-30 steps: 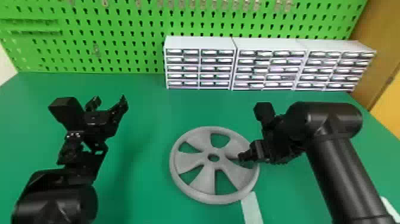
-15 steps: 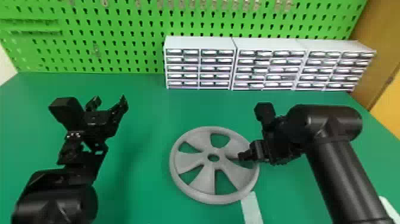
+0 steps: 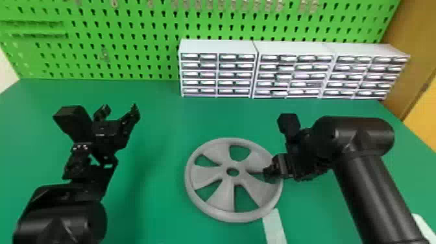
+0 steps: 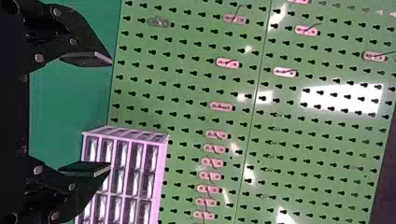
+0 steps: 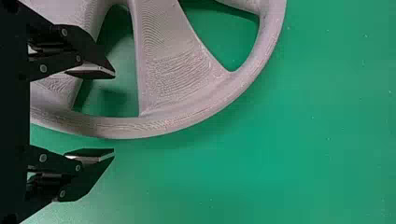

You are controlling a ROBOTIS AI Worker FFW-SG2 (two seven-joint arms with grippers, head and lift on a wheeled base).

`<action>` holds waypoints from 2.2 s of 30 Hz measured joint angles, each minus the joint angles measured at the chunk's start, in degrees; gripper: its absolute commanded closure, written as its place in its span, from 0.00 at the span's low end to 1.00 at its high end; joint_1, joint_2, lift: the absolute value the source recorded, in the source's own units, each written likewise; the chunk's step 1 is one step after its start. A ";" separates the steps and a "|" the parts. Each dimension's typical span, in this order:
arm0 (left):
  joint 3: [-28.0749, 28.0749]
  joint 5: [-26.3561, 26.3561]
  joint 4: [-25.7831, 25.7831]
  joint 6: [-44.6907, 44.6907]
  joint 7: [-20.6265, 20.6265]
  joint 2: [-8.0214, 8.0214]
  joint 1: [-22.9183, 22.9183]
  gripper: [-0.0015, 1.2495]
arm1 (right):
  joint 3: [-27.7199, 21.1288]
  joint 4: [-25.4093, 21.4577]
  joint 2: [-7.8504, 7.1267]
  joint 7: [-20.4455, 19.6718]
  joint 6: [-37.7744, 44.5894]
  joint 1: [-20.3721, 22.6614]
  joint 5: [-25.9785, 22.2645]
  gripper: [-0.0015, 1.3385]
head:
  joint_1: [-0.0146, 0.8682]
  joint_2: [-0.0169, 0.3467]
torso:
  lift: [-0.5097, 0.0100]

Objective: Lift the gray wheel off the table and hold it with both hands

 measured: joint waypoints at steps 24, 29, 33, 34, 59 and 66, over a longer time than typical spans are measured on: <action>-0.01 0.23 -0.01 -0.34 0.00 0.00 0.00 0.37 | 0.53 0.56 -0.18 0.00 0.85 -0.38 0.35 0.88 | 0.82 0.09 | 0.79; -0.01 0.24 -0.01 -0.34 0.00 0.00 0.00 0.37 | 0.58 0.56 -0.18 0.01 0.68 -0.43 0.36 0.88 | 0.82 0.09 | 0.79; -0.01 0.24 -0.01 -0.34 0.00 0.00 0.00 0.37 | 0.69 0.56 -0.22 0.01 0.54 -0.49 0.36 0.88 | 0.82 0.09 | 0.79; -0.01 0.24 0.00 -0.34 0.00 0.00 0.00 0.37 | 0.70 0.56 -0.24 0.01 0.51 -0.51 0.36 0.88 | 0.82 0.09 | 0.79; 0.26 0.24 -0.09 -0.39 0.00 0.00 0.00 0.37 | -2.53 -6.10 1.00 0.00 -10.55 3.43 0.94 0.88 | 0.82 0.09 | 0.79; 0.34 0.24 -0.16 -0.39 0.00 0.00 0.00 0.37 | -2.84 -7.76 1.51 0.06 -18.30 4.99 0.94 0.88 | 0.82 0.09 | 0.79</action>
